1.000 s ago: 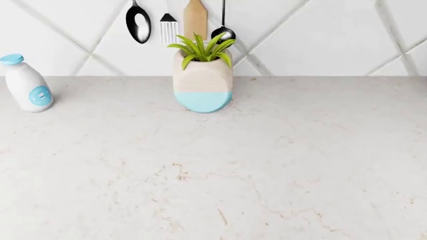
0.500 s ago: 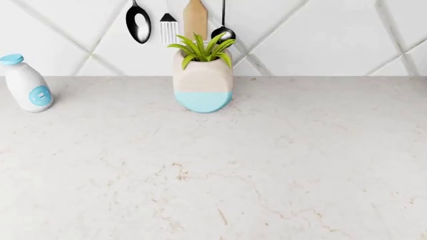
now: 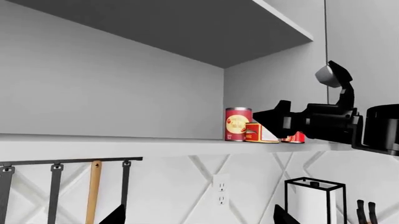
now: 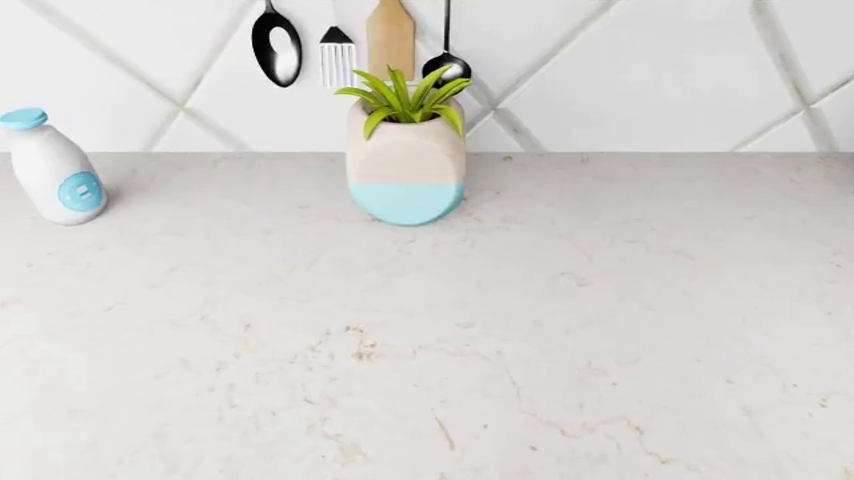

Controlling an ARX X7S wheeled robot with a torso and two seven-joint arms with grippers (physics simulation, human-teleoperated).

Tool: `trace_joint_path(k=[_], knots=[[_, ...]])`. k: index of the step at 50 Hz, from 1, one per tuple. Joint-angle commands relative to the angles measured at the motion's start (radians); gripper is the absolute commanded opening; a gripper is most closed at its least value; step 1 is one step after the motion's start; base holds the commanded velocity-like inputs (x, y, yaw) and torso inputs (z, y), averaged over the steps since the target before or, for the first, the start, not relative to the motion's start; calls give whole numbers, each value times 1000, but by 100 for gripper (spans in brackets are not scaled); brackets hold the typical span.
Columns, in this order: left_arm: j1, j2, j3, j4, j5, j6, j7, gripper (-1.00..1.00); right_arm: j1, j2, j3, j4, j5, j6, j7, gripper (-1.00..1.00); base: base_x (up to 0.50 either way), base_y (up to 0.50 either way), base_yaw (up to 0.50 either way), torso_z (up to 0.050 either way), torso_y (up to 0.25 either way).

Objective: Pick the cans from the counter and place them in their designated side in the cabinet.

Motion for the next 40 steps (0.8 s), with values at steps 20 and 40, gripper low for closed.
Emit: trace_joint_path(k=[20,40], knots=[[-8,11,12,-12,10,-2,10,100,0,0,0,0,0,0,0,100,0,0,0,0,0],[-5,10,12,-11,12,1,13,100,0,0,0,0,0,0,0,100,0,0,0,0,0]])
